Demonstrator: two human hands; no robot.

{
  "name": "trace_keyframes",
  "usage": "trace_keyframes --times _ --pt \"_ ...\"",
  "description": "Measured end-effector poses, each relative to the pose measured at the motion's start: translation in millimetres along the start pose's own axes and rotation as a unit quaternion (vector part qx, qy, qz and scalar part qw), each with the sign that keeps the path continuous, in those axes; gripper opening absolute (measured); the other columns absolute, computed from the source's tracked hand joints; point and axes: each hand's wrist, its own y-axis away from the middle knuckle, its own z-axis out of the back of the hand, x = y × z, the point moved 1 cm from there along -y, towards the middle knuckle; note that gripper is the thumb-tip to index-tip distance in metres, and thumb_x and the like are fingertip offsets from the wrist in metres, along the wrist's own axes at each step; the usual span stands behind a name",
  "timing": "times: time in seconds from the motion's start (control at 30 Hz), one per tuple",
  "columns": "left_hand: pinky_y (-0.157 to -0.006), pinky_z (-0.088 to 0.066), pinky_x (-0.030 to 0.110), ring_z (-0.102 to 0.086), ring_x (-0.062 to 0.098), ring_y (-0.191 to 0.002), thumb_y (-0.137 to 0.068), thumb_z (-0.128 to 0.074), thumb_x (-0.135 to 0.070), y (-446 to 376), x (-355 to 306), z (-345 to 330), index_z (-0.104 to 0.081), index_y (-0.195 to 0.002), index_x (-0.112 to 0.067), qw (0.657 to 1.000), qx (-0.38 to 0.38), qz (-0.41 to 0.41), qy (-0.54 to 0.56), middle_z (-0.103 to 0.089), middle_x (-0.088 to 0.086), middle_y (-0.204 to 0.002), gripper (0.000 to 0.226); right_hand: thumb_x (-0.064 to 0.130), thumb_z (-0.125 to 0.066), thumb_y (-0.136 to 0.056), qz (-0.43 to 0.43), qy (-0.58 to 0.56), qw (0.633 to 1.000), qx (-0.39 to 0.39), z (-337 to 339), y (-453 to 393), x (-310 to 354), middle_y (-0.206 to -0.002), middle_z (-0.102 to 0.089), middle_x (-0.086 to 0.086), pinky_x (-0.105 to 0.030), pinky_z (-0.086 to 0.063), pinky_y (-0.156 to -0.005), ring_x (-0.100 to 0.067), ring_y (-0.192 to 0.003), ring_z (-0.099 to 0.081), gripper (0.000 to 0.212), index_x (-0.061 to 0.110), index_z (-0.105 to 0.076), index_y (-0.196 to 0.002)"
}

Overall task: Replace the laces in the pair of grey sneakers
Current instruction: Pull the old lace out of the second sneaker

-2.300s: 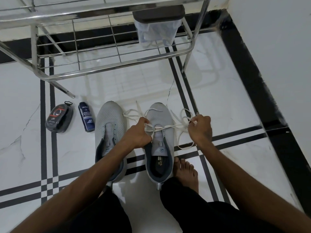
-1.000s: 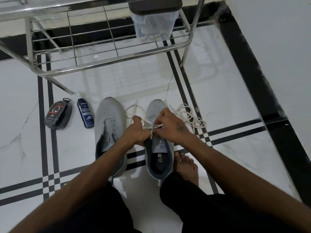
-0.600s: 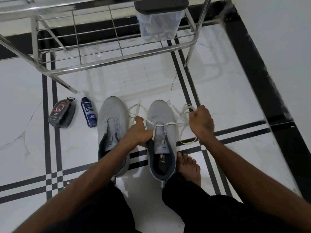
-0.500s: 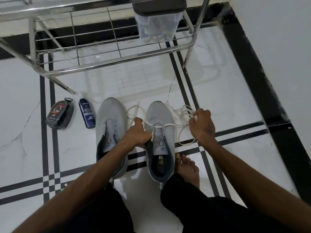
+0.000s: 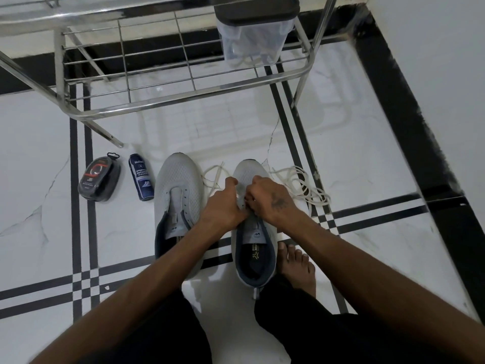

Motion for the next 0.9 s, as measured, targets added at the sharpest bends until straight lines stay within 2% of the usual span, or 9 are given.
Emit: trace_keyframes --times 0.1,0.17,0.27,0.37,0.4,0.47,0.57,0.67,0.9 --pt "-0.066 -0.057 0.041 -0.063 0.022 -0.067 -0.084 -0.068 -0.019 -2 0 0 -0.032 -0.130 -0.017 1.000 0.006 0.015 0.024 -0.065 0.007 -0.088 0.058 0.022 -0.053 -0.092 -0.005 0.006 1.000 -0.007 5 0 -6 -0.095 -0.048 -0.005 -0.034 -0.035 -0.061 -0.027 -0.086 -0.058 0.013 0.010 -0.059 -0.092" --pt "-0.073 -0.059 0.046 -0.067 0.027 -0.073 -0.083 -0.069 -0.017 -4 2 3 -0.032 -0.126 -0.018 0.998 0.008 0.038 0.046 -0.066 0.010 -0.088 0.056 0.027 -0.050 -0.091 -0.093 -0.041 0.994 -0.048 8 4 -19 -0.092 -0.047 -0.002 -0.033 -0.036 -0.061 -0.022 -0.077 -0.055 0.015 0.014 -0.053 -0.085" --pt "-0.078 -0.058 0.045 -0.069 0.028 -0.078 -0.084 -0.067 -0.020 -5 -2 3 -0.032 -0.123 -0.019 0.997 0.013 0.046 0.061 -0.069 0.013 -0.091 0.053 0.030 -0.050 -0.092 -0.295 -0.221 0.926 -0.082 2 21 -38 -0.085 -0.057 -0.004 -0.035 -0.046 -0.061 -0.022 -0.071 -0.058 0.025 0.013 -0.054 -0.074" --pt "-0.075 -0.059 0.044 -0.069 0.028 -0.079 -0.086 -0.066 -0.016 -6 -12 -1 -0.031 -0.127 -0.018 0.999 0.017 0.019 0.035 -0.068 0.013 -0.093 0.055 0.023 -0.052 -0.092 -0.358 -0.294 0.877 -0.131 -5 27 -26 -0.094 -0.057 -0.005 -0.029 -0.038 -0.056 -0.023 -0.078 -0.058 0.013 0.013 -0.056 -0.085" --pt "-0.074 -0.058 0.044 -0.068 0.028 -0.079 -0.086 -0.065 -0.015 -5 -14 -2 -0.029 -0.129 -0.018 1.000 0.018 0.010 0.023 -0.068 0.013 -0.093 0.057 0.020 -0.054 -0.091 -0.333 -0.261 0.894 -0.147 -3 28 -18 -0.103 -0.053 -0.002 -0.027 -0.035 -0.056 -0.019 -0.082 -0.056 0.007 0.015 -0.056 -0.095" --pt "-0.073 -0.058 0.043 -0.068 0.029 -0.080 -0.087 -0.066 -0.017 -4 -13 -3 -0.027 -0.134 -0.017 1.000 0.019 0.002 0.016 -0.068 0.013 -0.095 0.061 0.015 -0.058 -0.087 -0.214 -0.173 0.949 -0.156 1 24 -6 -0.114 -0.047 0.002 -0.025 -0.038 -0.060 -0.014 -0.089 -0.051 0.022 0.018 -0.057 -0.109" --pt "-0.075 -0.058 0.048 -0.069 0.031 -0.081 -0.088 -0.066 -0.018 -2 -9 -2 -0.028 -0.136 -0.016 0.999 0.013 0.006 0.032 -0.068 0.015 -0.095 0.061 0.017 -0.057 -0.089 -0.056 -0.055 0.994 -0.071 5 13 5 -0.113 -0.054 -0.005 -0.032 -0.047 -0.070 -0.022 -0.105 -0.052 0.024 0.013 -0.067 -0.111" --pt "-0.072 -0.059 0.049 -0.069 0.033 -0.077 -0.088 -0.065 -0.015 -3 -3 -2 -0.029 -0.133 -0.017 0.998 0.024 0.029 0.055 -0.067 0.017 -0.093 0.058 0.015 -0.059 -0.091 0.051 0.013 0.998 -0.023 5 5 1 -0.107 -0.056 -0.007 -0.034 -0.045 -0.069 -0.025 -0.105 -0.051 0.020 0.012 -0.068 -0.109" --pt "-0.075 -0.060 0.049 -0.071 0.033 -0.076 -0.085 -0.067 -0.013 -4 7 -4 -0.030 -0.128 -0.019 0.992 0.034 0.067 0.097 -0.070 0.018 -0.091 0.058 0.006 -0.066 -0.084 0.119 0.111 0.986 -0.033 7 0 -12 -0.092 -0.059 -0.009 -0.032 -0.034 -0.054 -0.028 -0.087 -0.059 0.007 0.008 -0.067 -0.090"
